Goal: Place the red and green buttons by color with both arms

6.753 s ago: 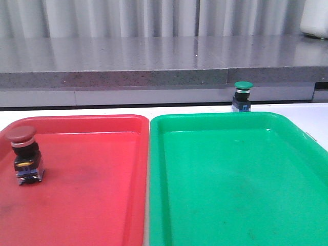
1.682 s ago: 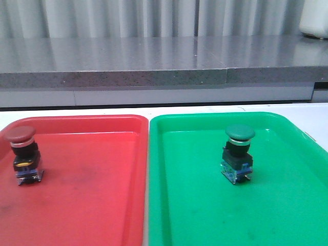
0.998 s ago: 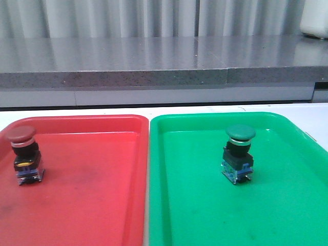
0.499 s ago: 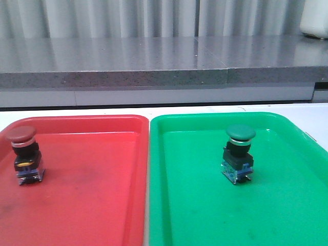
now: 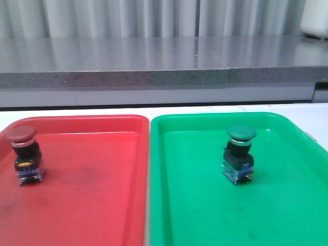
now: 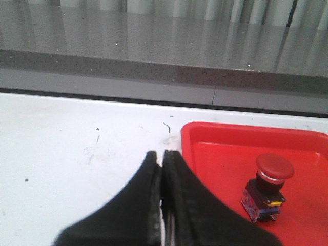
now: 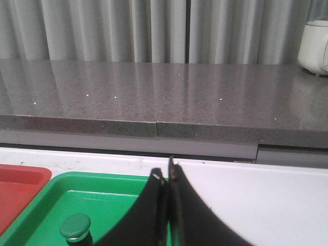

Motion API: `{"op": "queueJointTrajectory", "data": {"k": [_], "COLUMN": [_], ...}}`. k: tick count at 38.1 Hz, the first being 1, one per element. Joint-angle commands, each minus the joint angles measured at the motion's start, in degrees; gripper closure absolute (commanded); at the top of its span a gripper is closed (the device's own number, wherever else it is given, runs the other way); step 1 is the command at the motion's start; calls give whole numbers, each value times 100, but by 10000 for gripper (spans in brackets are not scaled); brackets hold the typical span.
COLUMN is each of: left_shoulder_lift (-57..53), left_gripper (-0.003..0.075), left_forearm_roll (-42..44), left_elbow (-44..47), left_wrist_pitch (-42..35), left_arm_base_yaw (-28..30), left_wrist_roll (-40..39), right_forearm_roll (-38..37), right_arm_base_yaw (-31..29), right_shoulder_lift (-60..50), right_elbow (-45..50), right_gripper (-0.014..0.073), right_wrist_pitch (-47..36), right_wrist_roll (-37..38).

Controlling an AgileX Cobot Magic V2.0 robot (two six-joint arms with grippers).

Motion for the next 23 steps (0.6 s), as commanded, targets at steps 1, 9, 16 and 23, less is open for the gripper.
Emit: {"op": "queueJointTrajectory", "data": {"k": [1,9,16,23], "left_shoulder_lift": [-102,-93,-93,-93], "left_gripper": [740,740,740,740], "left_forearm_roll": [-121,-121,-121,-121], "left_elbow": [152,140,140,140], "left_wrist_pitch": [-905,-834,-834,-834], "left_arm_base_yaw": [11,11,11,11], "left_wrist_roll": [-60,-60,-60,-60], "right_forearm_roll": [-54,-54,-54,-54], "right_arm_base_yaw": [-32,-32,-32,-32], "right_shoulder_lift": [44,44,44,44], "right_elbow": [-155,-155,-155,-155], "right_gripper": [632,632,632,632], "right_wrist_pitch": [-468,-468,-468,-468], "right_wrist_roll": [-51,-51,-51,-51]}}
